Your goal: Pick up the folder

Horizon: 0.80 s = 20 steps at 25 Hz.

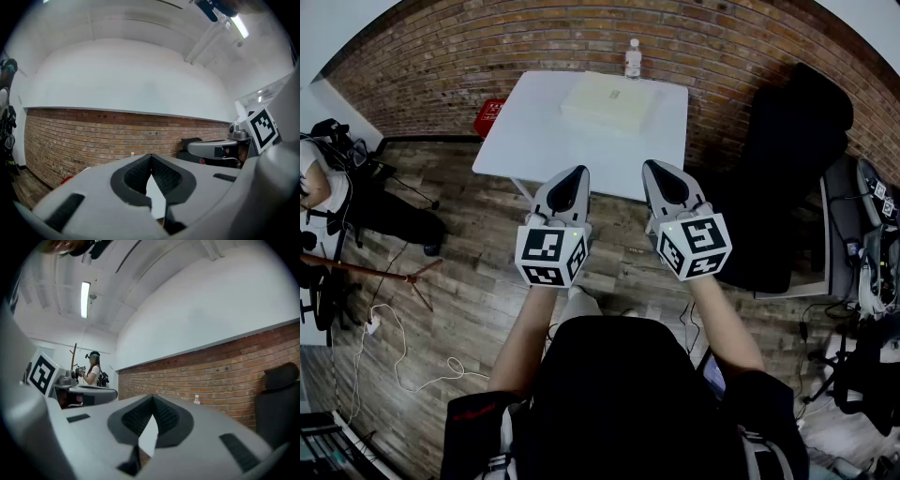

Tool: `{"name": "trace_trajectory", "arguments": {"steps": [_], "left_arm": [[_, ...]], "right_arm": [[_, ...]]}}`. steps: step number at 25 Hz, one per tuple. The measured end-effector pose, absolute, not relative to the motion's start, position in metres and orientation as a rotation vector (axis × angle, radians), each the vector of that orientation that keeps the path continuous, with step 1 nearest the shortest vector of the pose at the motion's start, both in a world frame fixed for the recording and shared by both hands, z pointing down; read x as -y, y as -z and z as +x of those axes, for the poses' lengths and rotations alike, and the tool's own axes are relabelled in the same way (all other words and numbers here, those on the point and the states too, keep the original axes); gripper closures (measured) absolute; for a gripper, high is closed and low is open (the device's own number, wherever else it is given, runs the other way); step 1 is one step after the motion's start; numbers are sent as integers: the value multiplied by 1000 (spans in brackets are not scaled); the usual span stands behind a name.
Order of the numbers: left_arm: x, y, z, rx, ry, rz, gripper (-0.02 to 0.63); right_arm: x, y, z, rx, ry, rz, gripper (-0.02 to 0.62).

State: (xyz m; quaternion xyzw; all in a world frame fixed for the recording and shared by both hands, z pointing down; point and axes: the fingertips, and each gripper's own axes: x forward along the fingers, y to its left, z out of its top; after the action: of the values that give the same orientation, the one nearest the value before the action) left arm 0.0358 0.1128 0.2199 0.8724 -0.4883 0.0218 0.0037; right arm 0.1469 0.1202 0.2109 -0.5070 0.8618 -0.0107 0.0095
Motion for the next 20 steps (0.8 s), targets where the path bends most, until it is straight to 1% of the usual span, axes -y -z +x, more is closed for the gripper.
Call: {"name": "trace_trajectory", "arguments": {"steps": [20], "left_arm": [[-103, -228, 46, 1520, -72, 2690, 592]], "right_arm": [[-107, -221, 155, -2689, 119, -1534, 569]]}}
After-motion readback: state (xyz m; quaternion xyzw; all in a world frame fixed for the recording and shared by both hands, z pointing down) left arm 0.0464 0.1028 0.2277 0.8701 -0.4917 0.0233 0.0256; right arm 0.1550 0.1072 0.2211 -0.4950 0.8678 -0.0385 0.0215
